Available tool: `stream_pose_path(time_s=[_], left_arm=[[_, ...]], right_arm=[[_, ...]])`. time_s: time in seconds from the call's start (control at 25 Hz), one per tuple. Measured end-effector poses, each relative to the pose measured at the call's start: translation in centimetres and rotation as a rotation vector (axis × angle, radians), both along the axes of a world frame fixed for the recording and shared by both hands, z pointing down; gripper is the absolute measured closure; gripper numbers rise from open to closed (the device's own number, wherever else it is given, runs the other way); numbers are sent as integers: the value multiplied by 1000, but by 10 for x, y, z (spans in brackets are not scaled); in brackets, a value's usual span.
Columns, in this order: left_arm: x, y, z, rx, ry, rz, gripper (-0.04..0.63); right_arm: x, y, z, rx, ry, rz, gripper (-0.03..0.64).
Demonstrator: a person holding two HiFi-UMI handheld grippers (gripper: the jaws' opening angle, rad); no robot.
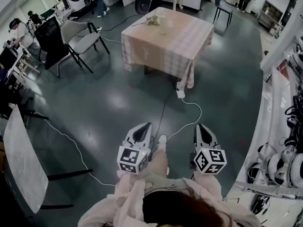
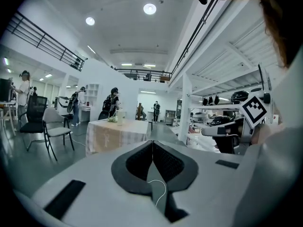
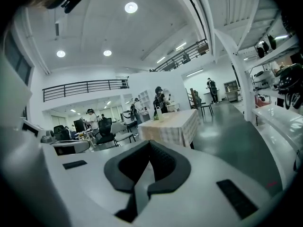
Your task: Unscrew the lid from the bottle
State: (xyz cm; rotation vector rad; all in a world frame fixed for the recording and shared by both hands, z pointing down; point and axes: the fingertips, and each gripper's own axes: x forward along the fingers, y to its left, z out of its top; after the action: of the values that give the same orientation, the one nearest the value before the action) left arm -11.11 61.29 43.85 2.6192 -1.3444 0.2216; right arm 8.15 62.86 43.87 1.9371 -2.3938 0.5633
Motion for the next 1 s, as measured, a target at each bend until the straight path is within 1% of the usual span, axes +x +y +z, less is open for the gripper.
stream_pose_path(time_s=[0.12,0.24,0.36,0.52,0.8,1.0], left_arm=[[4,-20,3,6,0,7,568],[12,-51,10,-2,2,13,568],[24,-91,14,-6,-1,24,568],[33,-153,7,6,-1,36,568],[25,-270,-6,12,10,41,568],[13,-333,-11,25,18,48,568]], right_arm=[[0,-20,2,-4,-1,-9,603],[2,-49,7,-10,5,-21,603],[13,-87,9,-19,8,-17,603],[20,-150,0,-13,5,-21,603],[7,-268,-12,-12,-7,-29,603],[-8,-334,-14,-12,-18,-35,603]])
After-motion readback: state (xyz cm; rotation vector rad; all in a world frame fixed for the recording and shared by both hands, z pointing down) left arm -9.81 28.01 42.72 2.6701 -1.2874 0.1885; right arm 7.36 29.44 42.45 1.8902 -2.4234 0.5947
